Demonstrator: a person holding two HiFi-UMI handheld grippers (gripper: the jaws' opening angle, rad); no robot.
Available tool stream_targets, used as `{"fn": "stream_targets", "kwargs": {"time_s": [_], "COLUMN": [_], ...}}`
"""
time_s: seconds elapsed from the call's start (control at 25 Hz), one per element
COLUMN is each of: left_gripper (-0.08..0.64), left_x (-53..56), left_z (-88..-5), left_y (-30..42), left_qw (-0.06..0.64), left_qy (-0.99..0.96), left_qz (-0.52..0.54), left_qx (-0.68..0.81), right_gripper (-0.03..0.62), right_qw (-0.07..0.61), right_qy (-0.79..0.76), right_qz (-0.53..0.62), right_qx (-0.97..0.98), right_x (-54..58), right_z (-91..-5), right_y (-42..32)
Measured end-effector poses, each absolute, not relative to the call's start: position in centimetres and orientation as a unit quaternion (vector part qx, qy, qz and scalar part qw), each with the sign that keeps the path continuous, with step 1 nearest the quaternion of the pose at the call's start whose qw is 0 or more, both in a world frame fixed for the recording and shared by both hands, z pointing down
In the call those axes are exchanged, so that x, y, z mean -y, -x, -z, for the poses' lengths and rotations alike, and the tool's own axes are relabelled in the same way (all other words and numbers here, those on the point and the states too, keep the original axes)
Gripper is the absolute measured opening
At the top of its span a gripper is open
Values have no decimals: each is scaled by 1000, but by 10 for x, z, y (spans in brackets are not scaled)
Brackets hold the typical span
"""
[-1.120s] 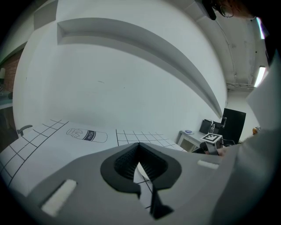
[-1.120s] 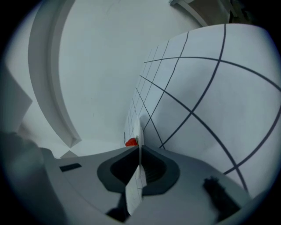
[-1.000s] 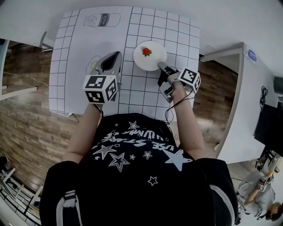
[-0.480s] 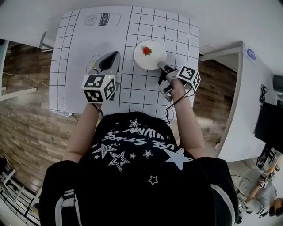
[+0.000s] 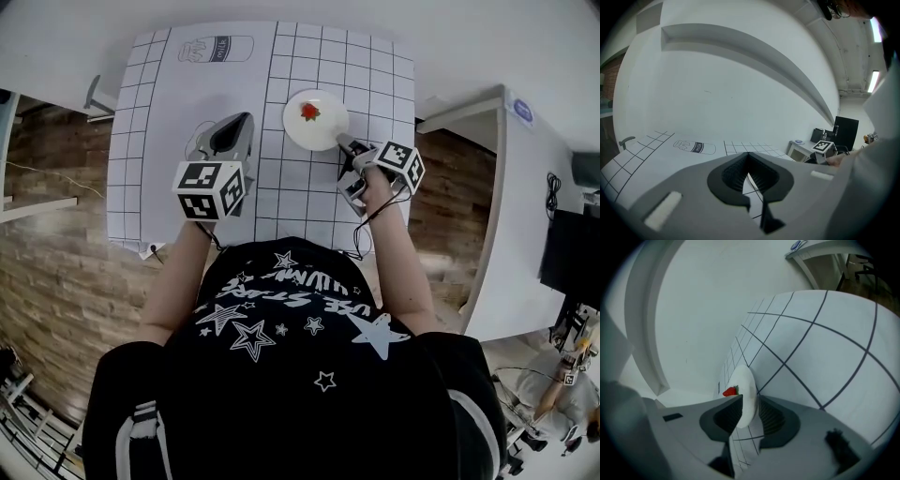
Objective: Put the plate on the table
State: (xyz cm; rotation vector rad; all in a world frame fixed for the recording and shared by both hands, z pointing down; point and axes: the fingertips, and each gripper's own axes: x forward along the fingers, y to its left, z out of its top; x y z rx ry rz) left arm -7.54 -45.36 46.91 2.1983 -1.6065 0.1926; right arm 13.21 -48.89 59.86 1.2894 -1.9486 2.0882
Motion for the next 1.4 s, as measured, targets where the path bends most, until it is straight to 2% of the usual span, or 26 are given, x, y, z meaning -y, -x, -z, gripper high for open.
{"fn": "stream_targets", "kwargs": {"time_s": [0.16, 0.36, 0.44, 0.52, 0.72, 1.04, 1.4], "left_gripper": [9, 9, 9, 9, 9, 9, 9], "left_x": [447, 434, 428, 421, 400, 362, 317], "left_z": [-464, -455, -451, -446, -436, -422, -427], "left_y": [77, 80, 82, 84, 87, 95, 111], "left_qw": [201, 195, 191, 187, 181, 171, 175], "left_qy": [-792, -798, -802, -805, -815, -833, -851], "left_qz": [-61, -51, -48, -45, -36, -21, -24], "left_qx": [573, 568, 564, 561, 549, 526, 495], "right_gripper": [101, 101, 95, 62, 32, 21, 20], "right_qw": [-5, -94, -108, -114, -129, -121, -141], "right_qy": [-427, -419, -417, -413, -398, -393, -406], "right_qz": [-651, -643, -624, -602, -570, -520, -515], "right_qx": [628, 635, 652, 673, 707, 748, 742], "right_x": [485, 484, 481, 475, 452, 401, 337], "right_z": [-589, -555, -539, -521, -481, -447, -448], "right_y": [-142, -144, -142, -138, -120, -92, -71]}}
